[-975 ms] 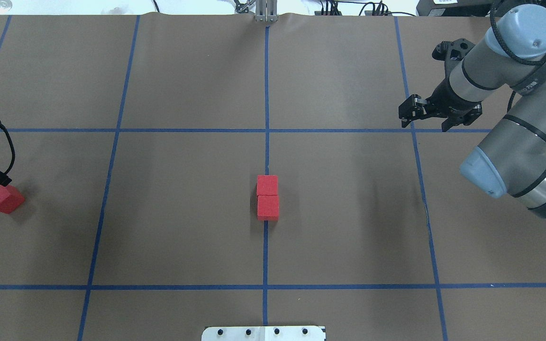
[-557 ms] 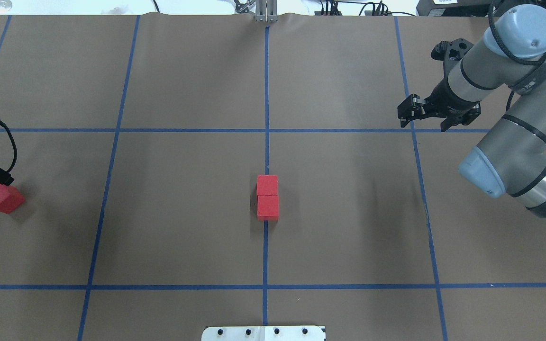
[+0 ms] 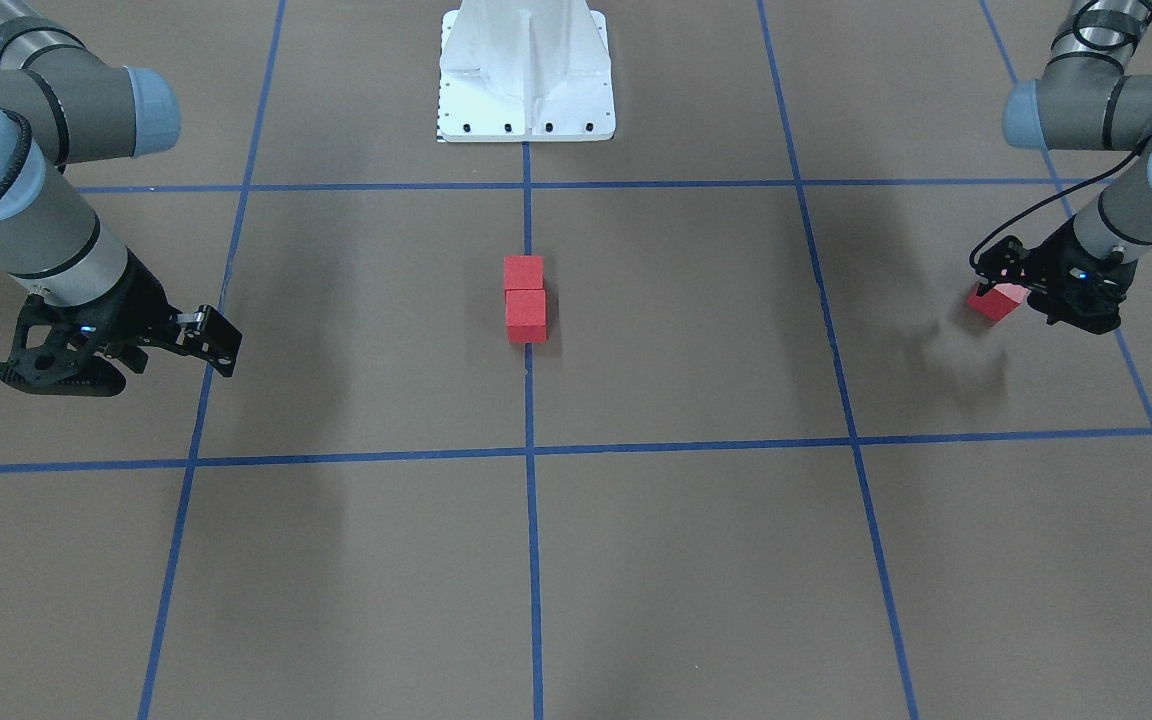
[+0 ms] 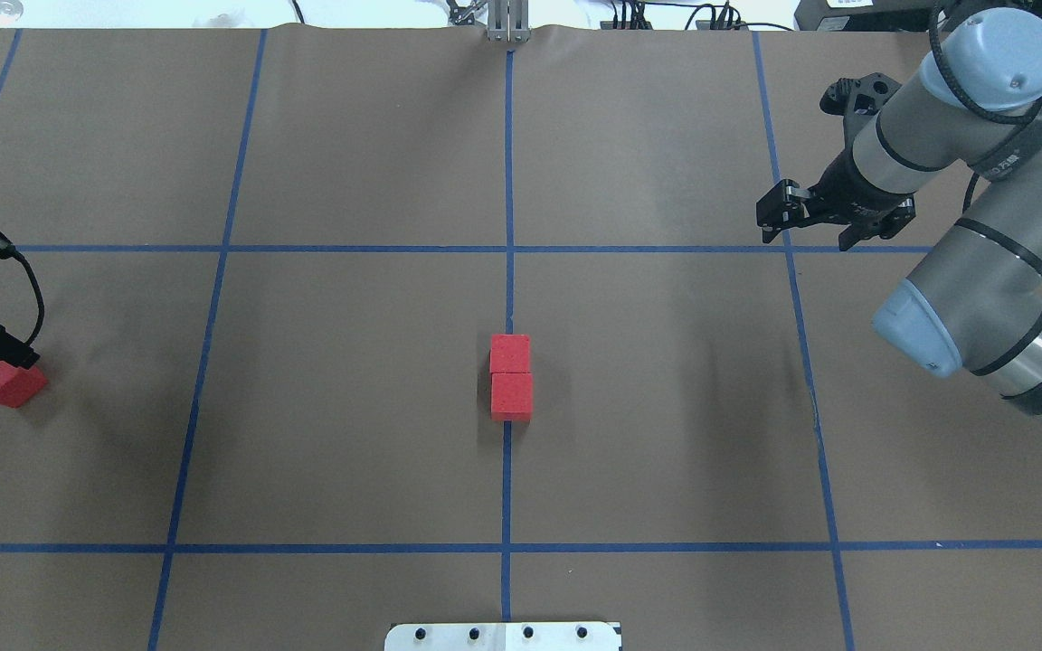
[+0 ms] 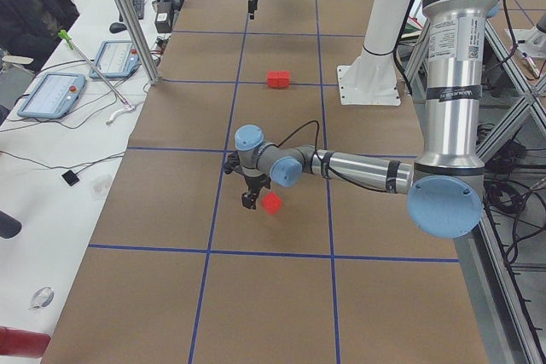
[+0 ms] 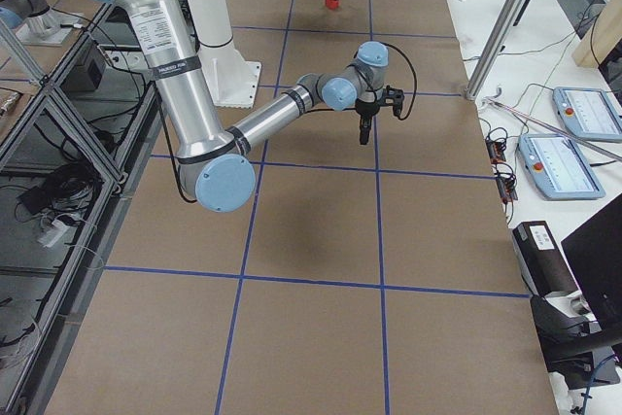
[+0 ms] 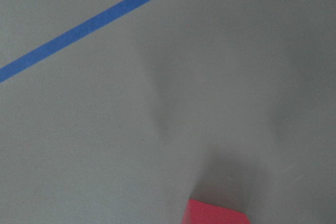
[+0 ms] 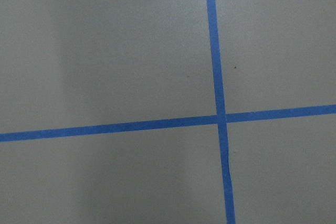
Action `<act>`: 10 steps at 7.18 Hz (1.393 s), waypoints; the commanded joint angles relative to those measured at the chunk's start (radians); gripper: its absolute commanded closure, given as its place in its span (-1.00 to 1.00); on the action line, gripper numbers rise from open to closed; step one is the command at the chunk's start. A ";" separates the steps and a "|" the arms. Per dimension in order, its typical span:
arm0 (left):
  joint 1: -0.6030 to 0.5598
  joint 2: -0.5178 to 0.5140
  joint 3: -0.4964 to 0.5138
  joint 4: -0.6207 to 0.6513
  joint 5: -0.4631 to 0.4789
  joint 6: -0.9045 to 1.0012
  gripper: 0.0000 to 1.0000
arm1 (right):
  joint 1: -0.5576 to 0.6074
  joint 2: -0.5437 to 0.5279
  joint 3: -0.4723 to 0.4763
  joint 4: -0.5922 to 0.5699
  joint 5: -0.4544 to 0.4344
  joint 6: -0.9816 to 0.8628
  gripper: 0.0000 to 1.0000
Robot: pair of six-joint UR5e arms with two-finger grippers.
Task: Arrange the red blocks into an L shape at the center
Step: 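Grasp the last red cube with the left gripper and lift it, then carry the red cube toward the two-cube row with the left gripper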
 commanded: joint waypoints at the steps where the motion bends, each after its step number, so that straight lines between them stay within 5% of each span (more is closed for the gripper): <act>1: 0.030 0.001 0.001 -0.003 0.001 0.004 -0.99 | -0.001 0.000 -0.001 0.000 0.000 0.000 -0.99; 3: 0.041 0.020 0.001 -0.005 0.001 0.006 -0.68 | -0.001 -0.001 0.001 0.000 0.000 0.000 -0.99; 6: 0.051 0.021 -0.004 -0.008 0.003 0.012 0.99 | -0.001 -0.001 0.004 0.000 0.000 0.000 -0.99; 8: 0.051 -0.020 -0.056 0.094 -0.064 -0.037 1.00 | 0.001 -0.001 0.002 0.000 0.000 -0.001 -0.99; 10: 0.042 -0.244 -0.212 0.553 -0.075 -0.295 1.00 | 0.001 -0.003 0.010 0.000 0.000 0.002 -0.99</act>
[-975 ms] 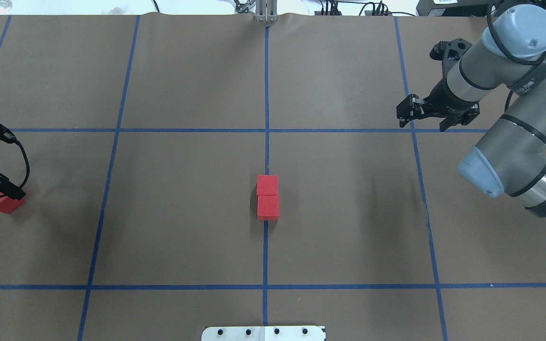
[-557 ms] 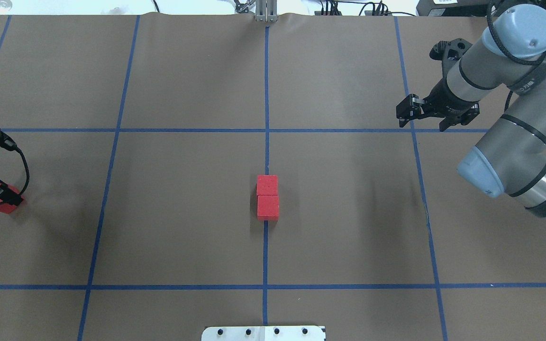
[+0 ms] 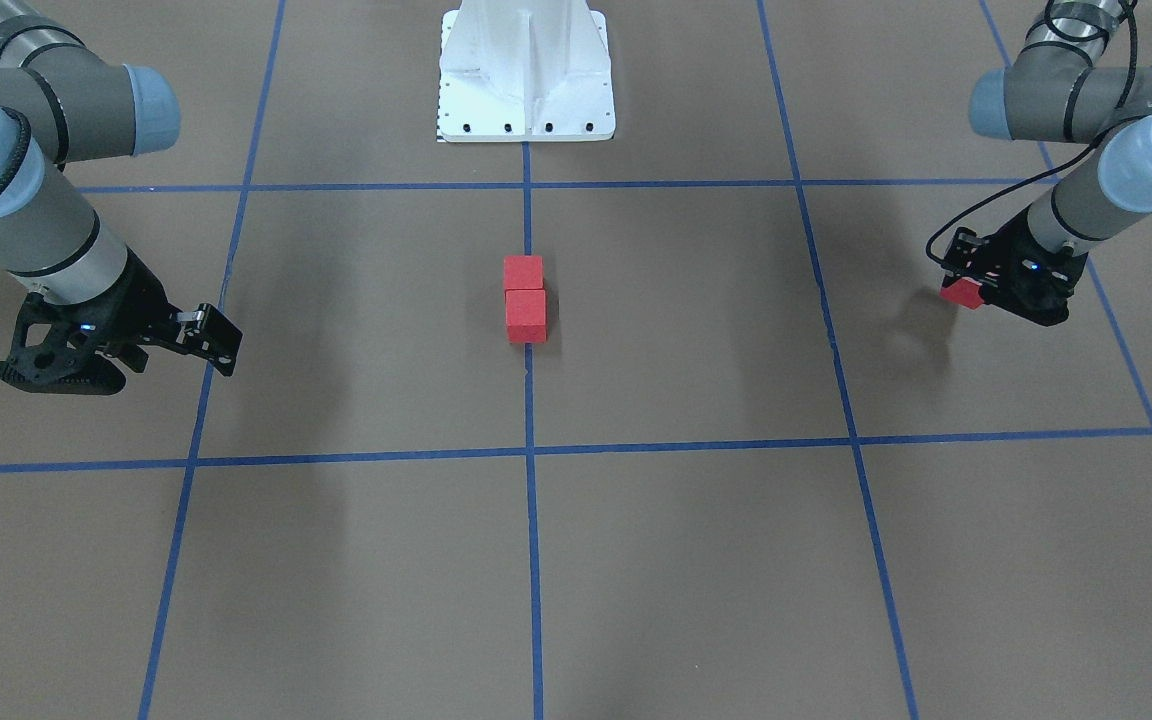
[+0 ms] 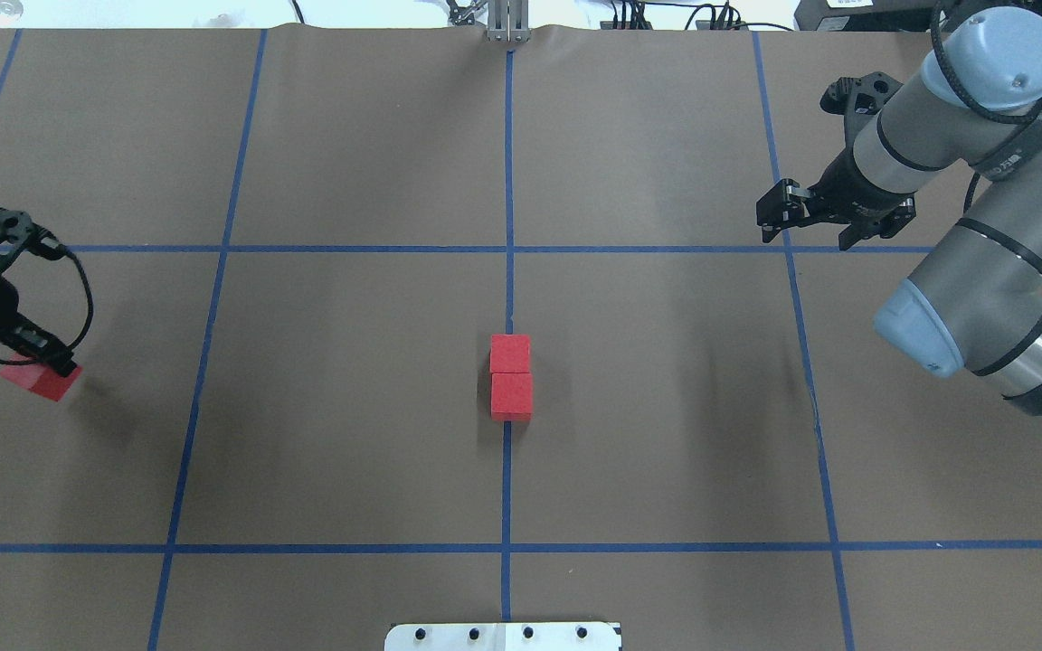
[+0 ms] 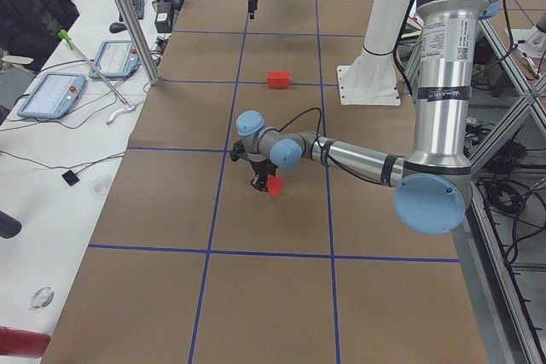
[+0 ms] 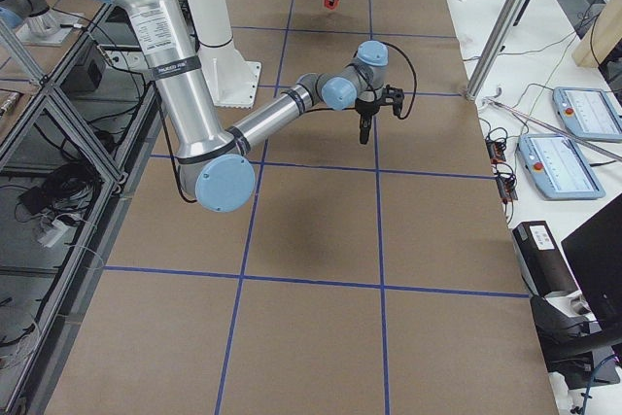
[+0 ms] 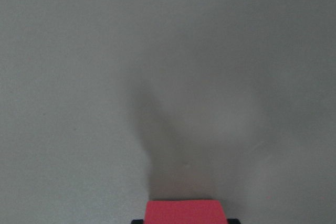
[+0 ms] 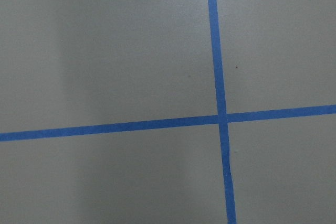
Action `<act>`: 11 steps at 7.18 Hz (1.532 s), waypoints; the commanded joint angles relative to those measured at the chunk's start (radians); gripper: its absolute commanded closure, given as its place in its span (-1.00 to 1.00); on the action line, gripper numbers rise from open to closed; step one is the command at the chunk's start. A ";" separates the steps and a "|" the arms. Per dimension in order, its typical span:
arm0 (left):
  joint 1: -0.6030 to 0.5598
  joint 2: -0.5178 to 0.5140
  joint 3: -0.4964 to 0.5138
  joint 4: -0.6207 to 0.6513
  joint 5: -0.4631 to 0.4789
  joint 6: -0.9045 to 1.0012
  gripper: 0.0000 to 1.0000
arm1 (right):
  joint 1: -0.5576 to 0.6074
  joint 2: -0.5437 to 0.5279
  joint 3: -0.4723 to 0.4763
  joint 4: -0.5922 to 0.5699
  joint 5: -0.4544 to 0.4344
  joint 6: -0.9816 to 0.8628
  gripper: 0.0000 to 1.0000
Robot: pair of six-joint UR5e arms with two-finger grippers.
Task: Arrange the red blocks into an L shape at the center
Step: 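Carry the red cube toward the two-cube row with the left gripper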
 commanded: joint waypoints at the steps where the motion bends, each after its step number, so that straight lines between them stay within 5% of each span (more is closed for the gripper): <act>1: 0.013 -0.222 -0.119 0.325 -0.010 -0.520 1.00 | -0.001 -0.001 0.002 0.000 0.000 0.000 -0.99; 3: 0.170 -0.332 -0.176 0.327 0.066 -1.153 1.00 | 0.000 0.000 -0.002 0.000 0.000 -0.009 -0.99; 5: 0.342 -0.530 -0.059 0.311 0.211 -1.632 1.00 | 0.005 -0.001 -0.004 0.000 -0.003 -0.014 -0.99; 6: 0.377 -0.579 0.016 0.277 0.275 -1.810 1.00 | 0.005 -0.003 -0.005 0.000 -0.008 -0.014 -0.99; 8: 0.389 -0.583 0.133 0.016 0.278 -2.186 1.00 | 0.006 -0.010 -0.007 0.000 -0.009 -0.012 -0.99; 11: 0.398 -0.606 0.238 -0.163 0.278 -2.407 1.00 | 0.017 -0.027 -0.007 0.000 -0.006 -0.012 -0.99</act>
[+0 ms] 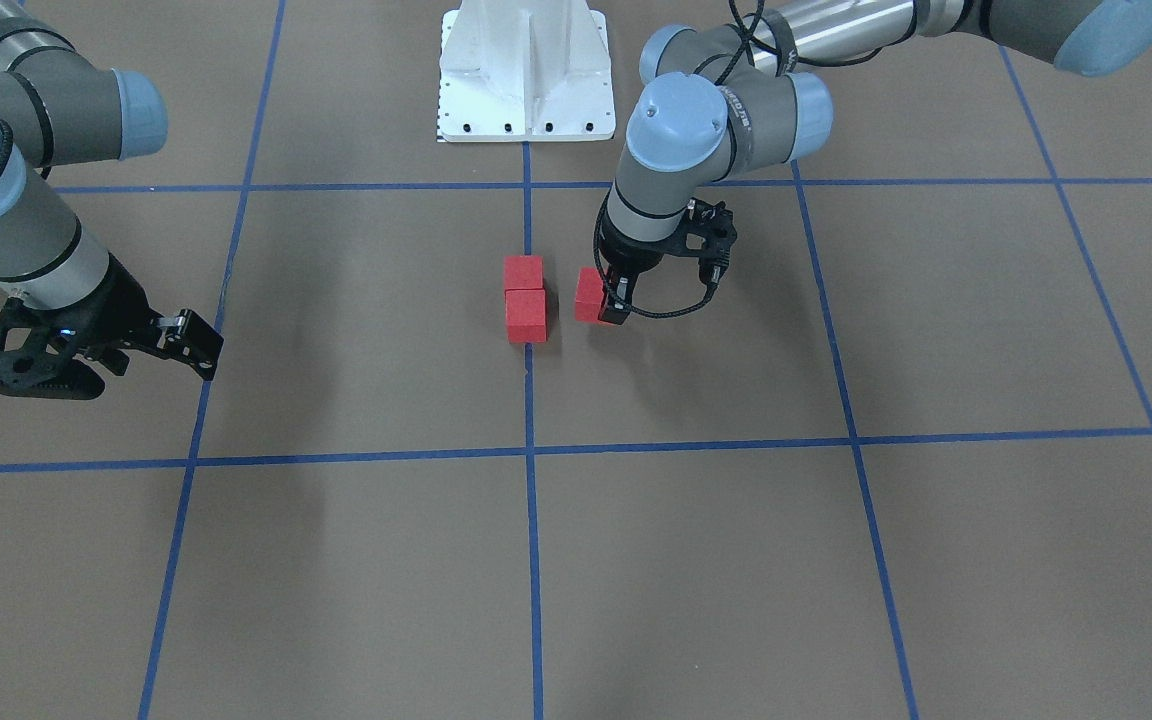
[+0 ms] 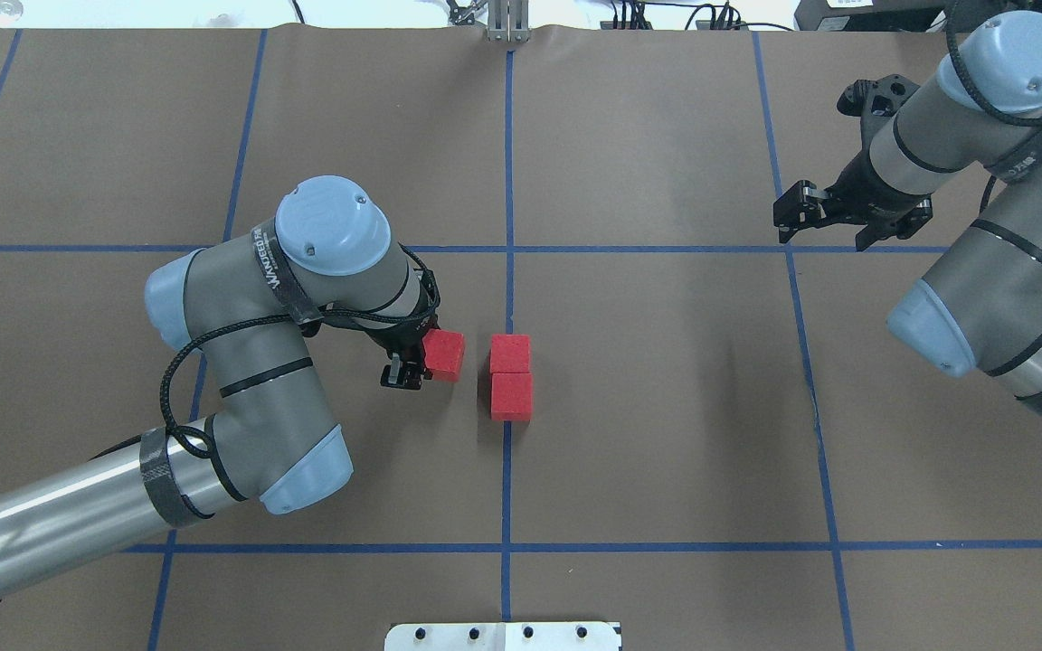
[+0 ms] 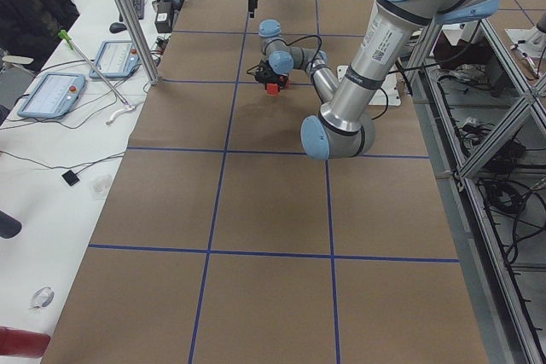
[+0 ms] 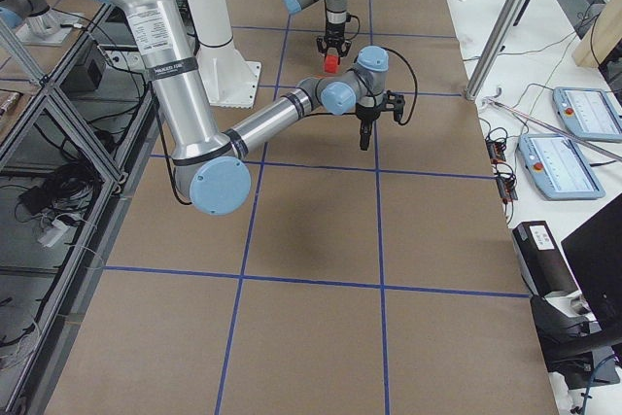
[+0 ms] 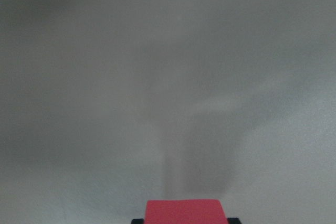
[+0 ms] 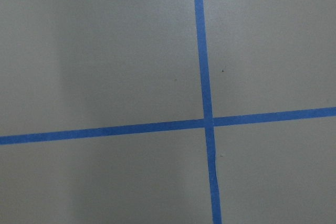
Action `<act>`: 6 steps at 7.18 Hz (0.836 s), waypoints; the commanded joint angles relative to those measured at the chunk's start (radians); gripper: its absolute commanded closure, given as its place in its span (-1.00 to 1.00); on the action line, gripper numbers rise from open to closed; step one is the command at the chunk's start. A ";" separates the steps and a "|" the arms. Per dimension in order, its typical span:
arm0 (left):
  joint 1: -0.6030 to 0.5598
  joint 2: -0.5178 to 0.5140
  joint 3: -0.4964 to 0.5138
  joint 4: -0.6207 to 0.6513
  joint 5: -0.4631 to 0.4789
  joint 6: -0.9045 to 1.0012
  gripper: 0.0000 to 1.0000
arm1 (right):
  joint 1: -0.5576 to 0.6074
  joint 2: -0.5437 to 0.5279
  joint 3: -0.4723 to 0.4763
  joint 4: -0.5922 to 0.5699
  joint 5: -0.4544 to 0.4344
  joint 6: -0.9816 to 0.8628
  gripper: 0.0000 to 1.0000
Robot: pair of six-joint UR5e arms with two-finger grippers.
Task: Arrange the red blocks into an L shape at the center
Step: 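Carry the red cube toward the two-cube row with the left gripper, then lower the cube beside the farther cube of the row, nearer the left arm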
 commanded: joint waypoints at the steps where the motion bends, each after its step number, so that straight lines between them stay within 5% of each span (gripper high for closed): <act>1: 0.002 -0.020 0.057 -0.071 -0.001 -0.085 1.00 | 0.002 -0.003 0.000 0.000 0.001 0.005 -0.99; 6: 0.005 -0.061 0.115 -0.072 -0.001 -0.140 1.00 | 0.001 -0.003 0.000 0.000 0.001 0.008 -0.99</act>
